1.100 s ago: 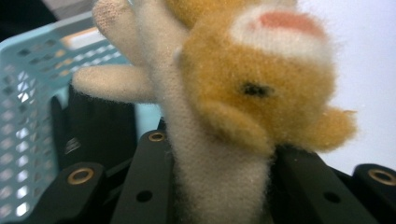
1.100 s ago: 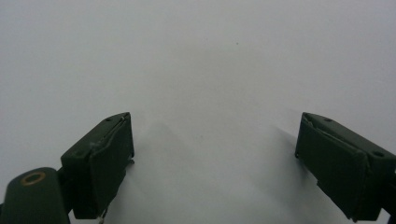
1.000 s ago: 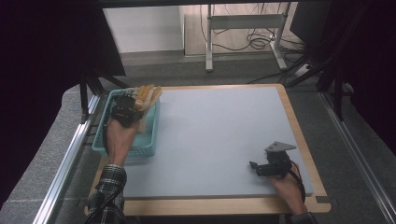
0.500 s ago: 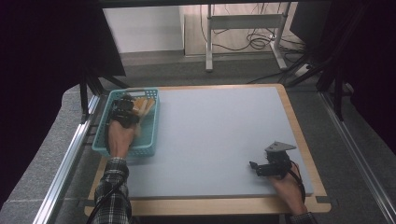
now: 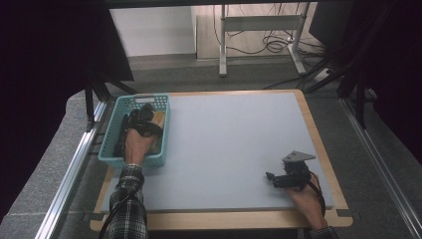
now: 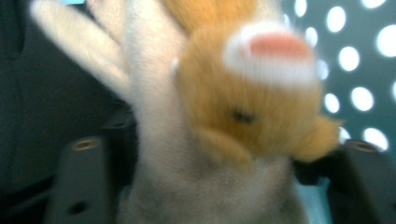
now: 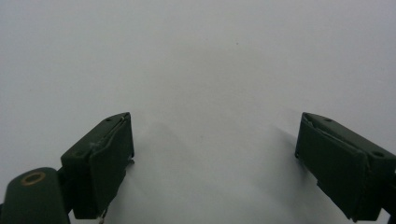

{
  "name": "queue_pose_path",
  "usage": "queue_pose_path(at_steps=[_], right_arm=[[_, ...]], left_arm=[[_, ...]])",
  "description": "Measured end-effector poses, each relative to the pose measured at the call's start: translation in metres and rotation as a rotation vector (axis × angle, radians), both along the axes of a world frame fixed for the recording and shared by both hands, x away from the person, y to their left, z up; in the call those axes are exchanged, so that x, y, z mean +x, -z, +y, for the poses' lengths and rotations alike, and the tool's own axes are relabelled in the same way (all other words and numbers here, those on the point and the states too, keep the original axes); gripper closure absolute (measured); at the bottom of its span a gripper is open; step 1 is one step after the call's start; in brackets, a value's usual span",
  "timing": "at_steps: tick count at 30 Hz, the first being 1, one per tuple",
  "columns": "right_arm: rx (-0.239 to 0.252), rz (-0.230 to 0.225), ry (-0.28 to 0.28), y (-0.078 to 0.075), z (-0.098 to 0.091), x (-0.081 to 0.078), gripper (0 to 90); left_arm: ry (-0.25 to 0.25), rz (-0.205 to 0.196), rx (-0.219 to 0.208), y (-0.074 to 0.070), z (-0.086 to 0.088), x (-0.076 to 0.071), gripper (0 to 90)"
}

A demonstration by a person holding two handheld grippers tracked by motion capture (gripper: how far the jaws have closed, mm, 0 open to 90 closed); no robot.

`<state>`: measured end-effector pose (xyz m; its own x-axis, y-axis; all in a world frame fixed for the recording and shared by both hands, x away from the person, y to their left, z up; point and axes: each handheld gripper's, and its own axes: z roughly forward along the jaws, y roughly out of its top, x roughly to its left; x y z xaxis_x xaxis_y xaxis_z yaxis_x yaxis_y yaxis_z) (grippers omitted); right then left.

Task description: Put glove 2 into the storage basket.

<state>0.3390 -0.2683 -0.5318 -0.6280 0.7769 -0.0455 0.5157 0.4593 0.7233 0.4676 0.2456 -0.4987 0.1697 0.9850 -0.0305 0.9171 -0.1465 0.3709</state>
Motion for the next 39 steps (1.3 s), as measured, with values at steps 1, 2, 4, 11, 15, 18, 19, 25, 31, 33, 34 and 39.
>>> queue_pose_path(at_steps=[1, 2, 4, 11, 15, 18, 19, 25, 31, 33, 34, 39], right_arm=[[0.0, 0.0, 0.0, 0.0, 0.0, 0.0, 11.0], [-0.001, 0.0, -0.001, 0.0, 0.0, 0.0, 11.0], [-0.001, 0.0, -0.001, 0.0, 0.0, 0.0, 10.9], [0.0, 0.0, -0.001, 0.0, 0.0, 0.0, 10.9], [0.0, 0.0, 0.0, 0.0, 0.0, 0.0, 10.9], [0.0, 0.0, 0.0, 0.0, 0.0, 0.0, 10.9], [0.0, 0.0, 0.0, 0.0, 0.0, 0.0, 11.0], [0.0, 0.0, 0.0, 0.0, 0.0, 0.0, 10.9], [-0.001, 0.0, -0.001, 0.0, 0.0, 0.0, 10.9], [-0.001, 0.0, -0.001, 0.0, 0.0, 0.0, 11.0], [-0.001, 0.0, -0.001, 0.0, 0.0, 0.0, 10.9], [-0.001, 0.0, -0.001, 0.0, 0.0, 0.0, 10.9]], left_arm=[[-0.001, 0.0, -0.009, -0.002, 0.002, -0.001, 25.4], [0.0, -0.003, -0.019, -0.004, 0.003, -0.003, 19.1], [0.003, -0.026, -0.028, -0.014, 0.006, -0.007, 11.8], [0.005, -0.171, -0.1, -0.052, 0.023, -0.027, 24.9], [-0.038, -0.16, -0.01, -0.045, 0.031, -0.03, 66.1], [-0.054, -0.104, 0.059, -0.027, 0.033, -0.024, 80.4], [-0.056, -0.094, 0.047, -0.02, 0.034, -0.021, 81.6], [-0.047, -0.083, -0.066, -0.002, 0.026, -0.01, 83.2], [-0.033, -0.083, -0.044, -0.006, 0.021, -0.009, 81.1], [-0.052, -0.099, -0.041, -0.009, 0.027, -0.011, 76.3], [-0.062, -0.113, -0.038, -0.011, 0.029, -0.012, 72.8], [-0.096, -0.167, -0.033, -0.019, 0.039, -0.017, 52.6]])
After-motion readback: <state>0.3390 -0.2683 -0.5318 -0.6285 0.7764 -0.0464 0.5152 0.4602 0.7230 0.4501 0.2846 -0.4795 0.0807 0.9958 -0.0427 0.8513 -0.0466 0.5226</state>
